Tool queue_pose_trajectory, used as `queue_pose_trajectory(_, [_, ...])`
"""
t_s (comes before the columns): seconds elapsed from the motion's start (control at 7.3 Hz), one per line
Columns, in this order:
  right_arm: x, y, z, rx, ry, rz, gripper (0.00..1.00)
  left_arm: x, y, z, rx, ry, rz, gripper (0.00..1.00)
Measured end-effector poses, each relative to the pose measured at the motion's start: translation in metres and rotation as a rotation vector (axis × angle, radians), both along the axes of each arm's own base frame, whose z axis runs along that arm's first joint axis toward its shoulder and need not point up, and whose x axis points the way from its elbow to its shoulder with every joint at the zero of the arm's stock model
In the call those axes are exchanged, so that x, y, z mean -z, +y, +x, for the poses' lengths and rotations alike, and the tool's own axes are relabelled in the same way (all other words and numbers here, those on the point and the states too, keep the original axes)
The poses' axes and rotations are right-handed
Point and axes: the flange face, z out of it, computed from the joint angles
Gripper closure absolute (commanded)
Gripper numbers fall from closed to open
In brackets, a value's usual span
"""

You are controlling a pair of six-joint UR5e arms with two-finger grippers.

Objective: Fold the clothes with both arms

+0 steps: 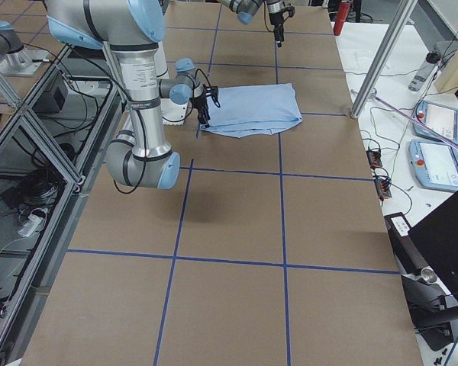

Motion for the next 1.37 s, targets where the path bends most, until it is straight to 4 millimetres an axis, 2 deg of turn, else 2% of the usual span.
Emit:
queue_pose_trajectory(0.27, [0.012, -0.031, 0.005, 0.015, 0.010, 0.063, 0.00, 0.000, 0.000, 0.000, -0.001, 0.000, 0.000, 0.00])
queue_pose_trajectory(0.68, [0.019, -0.094, -0.014, 0.051, 0.074, 0.110, 0.00, 0.001, 0.000, 0.000, -0.001, 0.002, 0.001, 0.00])
queue_pose_trajectory(0.82, [0.018, -0.106, -0.016, 0.073, 0.089, 0.114, 0.00, 0.001, 0.000, 0.000, -0.002, 0.002, 0.001, 0.00])
queue_pose_trajectory(1.1, [0.008, -0.115, -0.022, 0.097, 0.119, 0.112, 0.00, 0.001, 0.000, 0.001, -0.002, 0.002, 0.000, 0.00])
queue_pose_trajectory(1.37, [0.001, -0.114, -0.026, 0.127, 0.130, 0.096, 0.00, 0.001, -0.001, 0.001, -0.002, 0.001, -0.001, 0.00])
